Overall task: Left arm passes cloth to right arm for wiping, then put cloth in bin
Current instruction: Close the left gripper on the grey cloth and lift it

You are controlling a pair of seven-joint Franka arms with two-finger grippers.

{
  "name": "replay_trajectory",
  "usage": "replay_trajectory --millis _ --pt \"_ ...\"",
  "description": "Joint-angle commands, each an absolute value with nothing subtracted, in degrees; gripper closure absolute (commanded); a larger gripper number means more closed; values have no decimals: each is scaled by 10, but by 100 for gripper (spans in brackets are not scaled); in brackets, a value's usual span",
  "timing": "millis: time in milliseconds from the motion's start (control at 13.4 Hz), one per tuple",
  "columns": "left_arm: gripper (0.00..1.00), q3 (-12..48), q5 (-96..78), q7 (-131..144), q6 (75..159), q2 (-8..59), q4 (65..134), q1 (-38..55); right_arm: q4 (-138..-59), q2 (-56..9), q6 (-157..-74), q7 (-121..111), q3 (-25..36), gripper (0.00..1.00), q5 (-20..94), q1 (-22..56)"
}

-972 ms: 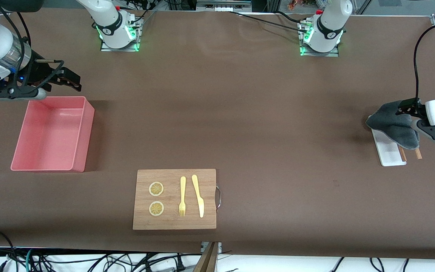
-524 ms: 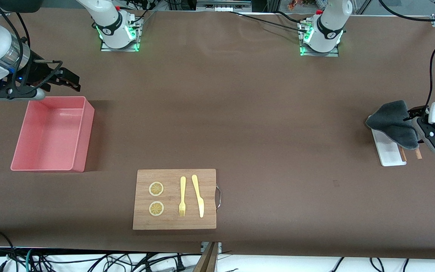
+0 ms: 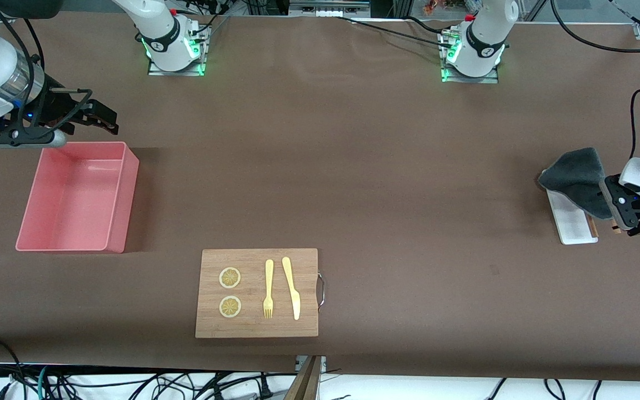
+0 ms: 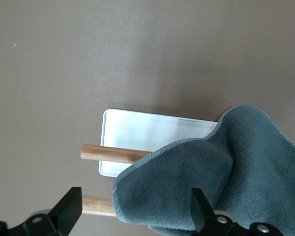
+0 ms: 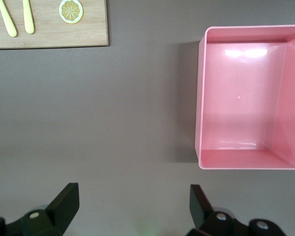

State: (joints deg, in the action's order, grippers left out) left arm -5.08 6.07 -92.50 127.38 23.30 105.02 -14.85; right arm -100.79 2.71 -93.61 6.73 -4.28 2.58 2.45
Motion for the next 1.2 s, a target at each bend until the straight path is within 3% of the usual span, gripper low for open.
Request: replay_trajectory --millis 0,75,150,224,299,374,748,898,1122 --pt "28 -48 68 -939 1280 241 1046 -150 -1001 25 -929 62 -43 1 34 21" --pt "41 -47 68 -939 1280 241 1045 -150 -1000 25 -930 62 -43 1 34 21" --pt "47 -47 68 -939 1280 244 1044 -150 -999 25 -931 62 -43 1 34 21" --pt "61 -48 68 -939 1280 250 1042 -150 -999 25 -930 62 -43 1 34 21" --pt "84 -47 68 -939 1279 250 1038 -150 -1000 25 -929 62 -43 1 34 21" --pt "100 -47 69 -939 1278 250 1037 -148 -1000 25 -929 62 -43 1 34 21" --pt "100 -39 69 -953 1256 217 1033 -143 -1000 25 -929 62 -43 1 34 21" --pt "100 -8 69 -939 1181 183 1007 -142 -999 25 -929 62 -43 1 34 21" --pt "100 64 62 -820 985 180 898 -137 -999 25 -930 62 -43 1 34 21"
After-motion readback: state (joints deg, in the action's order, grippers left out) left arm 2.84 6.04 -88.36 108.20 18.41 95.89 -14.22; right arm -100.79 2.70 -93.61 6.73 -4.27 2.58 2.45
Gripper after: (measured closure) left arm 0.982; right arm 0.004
